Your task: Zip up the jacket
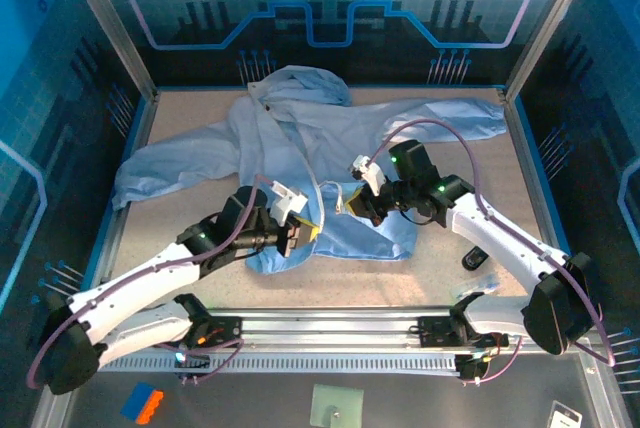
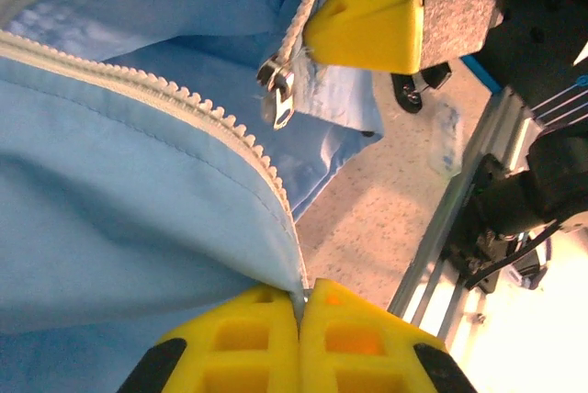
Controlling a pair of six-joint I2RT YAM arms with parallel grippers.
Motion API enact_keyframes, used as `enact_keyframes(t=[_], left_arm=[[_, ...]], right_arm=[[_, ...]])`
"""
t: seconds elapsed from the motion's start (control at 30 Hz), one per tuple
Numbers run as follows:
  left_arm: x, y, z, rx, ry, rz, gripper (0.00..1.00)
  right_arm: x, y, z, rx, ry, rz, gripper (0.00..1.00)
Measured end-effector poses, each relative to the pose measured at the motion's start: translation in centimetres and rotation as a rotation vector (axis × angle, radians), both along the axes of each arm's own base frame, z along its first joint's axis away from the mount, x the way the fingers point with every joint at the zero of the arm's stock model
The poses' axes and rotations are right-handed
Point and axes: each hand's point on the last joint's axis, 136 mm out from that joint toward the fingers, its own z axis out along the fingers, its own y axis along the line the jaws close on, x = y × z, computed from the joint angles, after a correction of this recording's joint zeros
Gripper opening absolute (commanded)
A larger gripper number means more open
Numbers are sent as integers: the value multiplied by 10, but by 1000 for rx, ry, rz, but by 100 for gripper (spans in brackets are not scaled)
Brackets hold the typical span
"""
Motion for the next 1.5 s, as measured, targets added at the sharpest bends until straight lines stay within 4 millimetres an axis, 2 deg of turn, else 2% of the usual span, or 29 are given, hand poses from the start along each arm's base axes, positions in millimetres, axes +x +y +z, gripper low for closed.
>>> enact_keyframes(t=[0.13,0.23,0.47,0.63,0.97,1.5], left_arm=[[3,9,26,-60,-84,31,0],[12,14,40,-128,-137,71,0],[32,3,35,-191,-149,99,0],[37,-1,48,-248,-196,103,0],[35,1,43,-296,-250,105,0],[31,4,59,-341,-310,104,0]], right_arm=[[-5,3,2,21,11,26,0],[-10,7,6,52,37,46,0],[-15,18,18,166,123,64,0],[-18,22,17,214,168,64,0],[-17,26,25,270,198,57,0],[-15,25,27,312,213,55,0]])
